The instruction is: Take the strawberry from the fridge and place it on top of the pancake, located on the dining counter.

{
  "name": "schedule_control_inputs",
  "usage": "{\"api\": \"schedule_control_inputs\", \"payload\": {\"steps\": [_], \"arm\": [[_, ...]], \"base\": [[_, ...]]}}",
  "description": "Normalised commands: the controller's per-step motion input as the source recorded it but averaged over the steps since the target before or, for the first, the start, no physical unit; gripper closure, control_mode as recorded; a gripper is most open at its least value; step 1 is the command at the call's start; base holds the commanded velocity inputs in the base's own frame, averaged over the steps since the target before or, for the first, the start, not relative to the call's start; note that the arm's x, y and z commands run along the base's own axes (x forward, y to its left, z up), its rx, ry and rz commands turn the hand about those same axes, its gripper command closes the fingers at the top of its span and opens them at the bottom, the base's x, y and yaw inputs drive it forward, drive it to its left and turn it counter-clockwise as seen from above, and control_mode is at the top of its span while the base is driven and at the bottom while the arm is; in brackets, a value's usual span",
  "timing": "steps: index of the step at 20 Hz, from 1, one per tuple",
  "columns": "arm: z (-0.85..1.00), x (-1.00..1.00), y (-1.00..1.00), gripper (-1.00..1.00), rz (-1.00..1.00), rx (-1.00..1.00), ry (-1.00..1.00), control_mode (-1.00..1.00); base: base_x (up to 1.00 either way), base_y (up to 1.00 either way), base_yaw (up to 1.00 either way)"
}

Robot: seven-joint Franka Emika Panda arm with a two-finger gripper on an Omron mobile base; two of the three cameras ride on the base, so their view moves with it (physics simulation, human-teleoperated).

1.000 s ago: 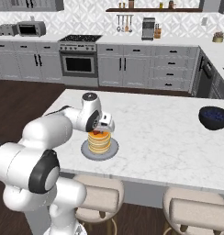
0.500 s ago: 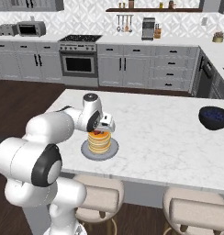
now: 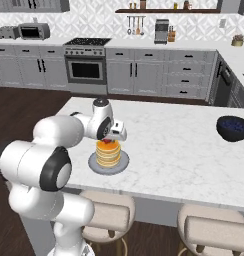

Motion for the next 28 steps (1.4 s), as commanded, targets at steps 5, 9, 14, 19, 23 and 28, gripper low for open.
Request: {"api": "schedule_control_inputs", "payload": {"steps": [5, 9, 14, 19, 23, 28], "arm": [[-0.24, -0.15, 0.0, 1.0, 0.0, 0.0, 0.02, -1.0], [-0.21, -0.04, 0.0, -1.0, 0.0, 0.0, 0.01, -1.0], [-0.16, -0.16, 0.0, -1.0, 0.0, 0.0, 0.01, -1.0], [0.0, -0.2, 0.0, -1.0, 0.0, 0.0, 0.0, -1.0], [0.0, -0.26, 0.0, -1.0, 0.0, 0.0, 0.0, -1.0], [0.03, -0.37, 0.0, -1.0, 0.0, 0.0, -0.02, -1.0]], "base": [[0.0, 0.0, 0.0], [0.0, 0.0, 0.0], [0.0, 0.0, 0.0], [0.0, 0.0, 0.0], [0.0, 0.0, 0.0], [0.0, 0.0, 0.0]]}}
